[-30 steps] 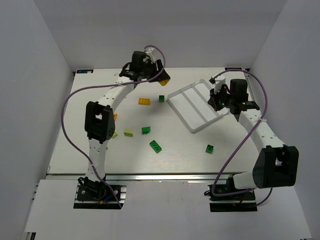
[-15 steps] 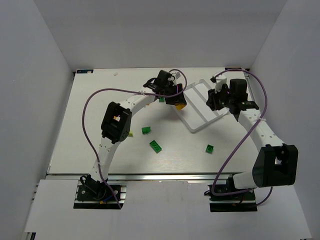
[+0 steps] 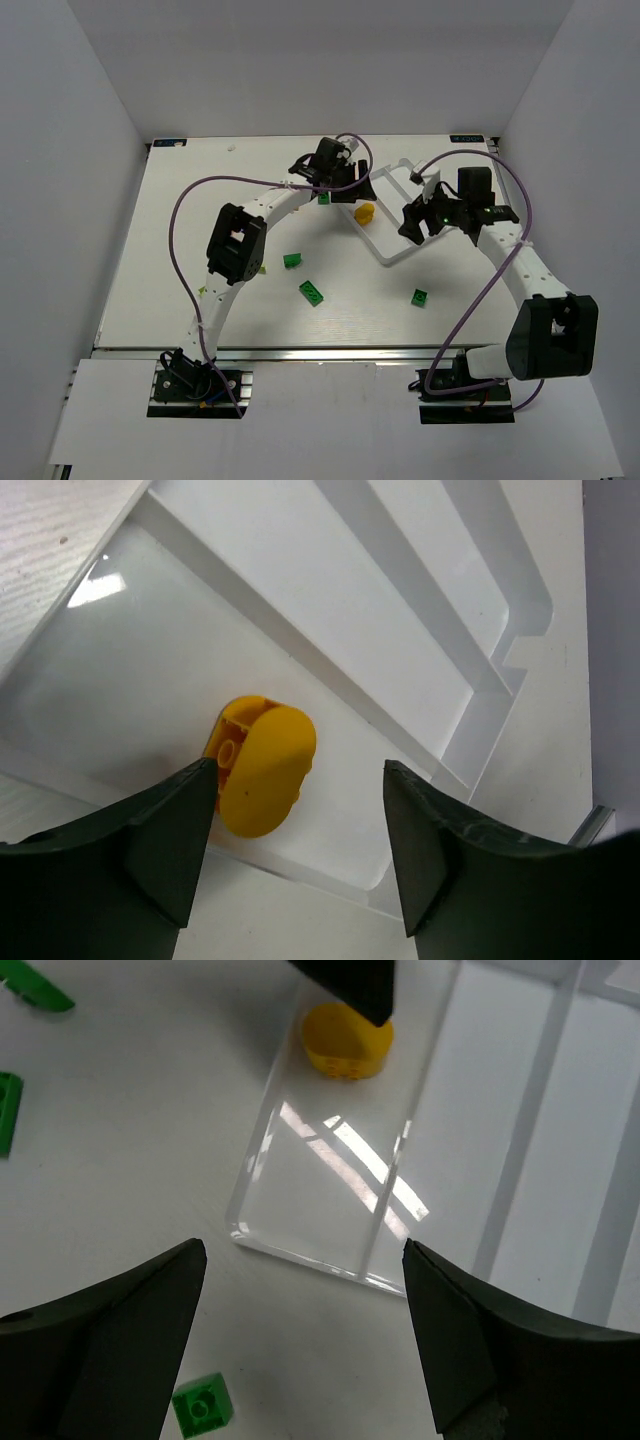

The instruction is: Sort the legos into containers by color

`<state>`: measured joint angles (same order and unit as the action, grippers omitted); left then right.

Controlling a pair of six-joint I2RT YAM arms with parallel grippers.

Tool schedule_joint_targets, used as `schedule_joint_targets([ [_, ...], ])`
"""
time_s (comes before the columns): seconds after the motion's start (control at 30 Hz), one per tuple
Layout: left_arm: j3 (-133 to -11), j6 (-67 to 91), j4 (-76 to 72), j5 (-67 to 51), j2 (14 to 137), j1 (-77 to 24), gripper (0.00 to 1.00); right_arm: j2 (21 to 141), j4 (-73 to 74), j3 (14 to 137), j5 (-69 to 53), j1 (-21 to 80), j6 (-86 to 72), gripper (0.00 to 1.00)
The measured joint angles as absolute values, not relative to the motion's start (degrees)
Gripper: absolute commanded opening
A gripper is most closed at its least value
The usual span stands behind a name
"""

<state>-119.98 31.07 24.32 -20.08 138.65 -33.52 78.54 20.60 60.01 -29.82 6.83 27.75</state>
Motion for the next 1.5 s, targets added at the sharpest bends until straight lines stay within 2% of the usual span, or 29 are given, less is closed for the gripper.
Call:
schedule_joint_targets([
  [0.13,-121.0,31.6,23.0,-20.1,138.6,-33.7,0.8,76.8,23.8,58.2,-34.2,6.9,32.1,0.84],
  [0.23,-122.0,31.7,22.6,-20.1,138.6,-33.8,0.72,76.0,25.5,57.9,-36.0,6.9,34.3,0.82],
  [0.27,-122.1,31.8,22.4,-20.0,138.6,-33.8,0.63,75.9,25.8,57.9,-36.7,6.9,35.2,0.82],
  [0.3,-122.1,32.1,22.2,-19.9,138.5,-33.7,0.31,75.8,26.1,57.9,-37.7,6.9,36.4,0.81],
  [0.37,-119.6,32.6,21.1,-19.2,137.2,-33.4,0.04,75.8,27.0,57.9,-40.7,7.1,40.7,0.81],
  [0.4,-117.2,33.0,20.9,-18.5,135.7,-33.1,0.0,75.8,27.3,57.9,-42.3,7.2,43.2,0.8],
  [0.53,-104.0,33.1,22.2,-13.0,125.0,-30.3,0.0,78.5,28.6,58.3,-49.3,9.5,55.3,0.8],
  [0.57,-99.9,33.1,23.0,-11.0,120.8,-28.9,0.02,80.3,28.8,59.0,-50.3,10.4,57.1,0.79],
  [0.6,-96.6,33.1,23.8,-9.1,116.8,-27.6,0.08,82.7,29.0,60.4,-50.9,11.7,58.2,0.76],
  [0.63,-93.5,33.1,24.7,-6.5,112.4,-26.0,0.24,85.6,28.9,62.3,-51.0,13.1,58.9,0.76],
  [0.7,-88.4,33.0,26.4,-1.4,103.6,-23.4,0.43,91.1,27.0,66.1,-50.3,15.9,57.7,0.77],
  [0.73,-86.1,33.3,27.6,1.2,99.0,-21.9,0.6,93.5,25.6,67.7,-49.2,17.2,56.5,0.78],
  [0.87,-79.1,34.6,32.6,8.6,85.4,-19.5,0.77,103.5,22.2,76.9,-43.4,22.6,49.6,0.81],
  [1.07,-67.2,37.9,40.9,13.8,75.1,-20.0,0.87,120.7,22.2,100.1,-36.4,28.9,40.2,0.86],
  [1.37,-63.3,39.9,49.9,18.3,62.0,-20.0,0.91,137.4,23.0,118.9,-28.3,36.1,34.6,0.89],
  [1.5,-63.3,40.4,51.8,19.1,58.9,-20.0,0.91,142.1,22.3,121.8,-25.7,37.3,33.5,0.89],
])
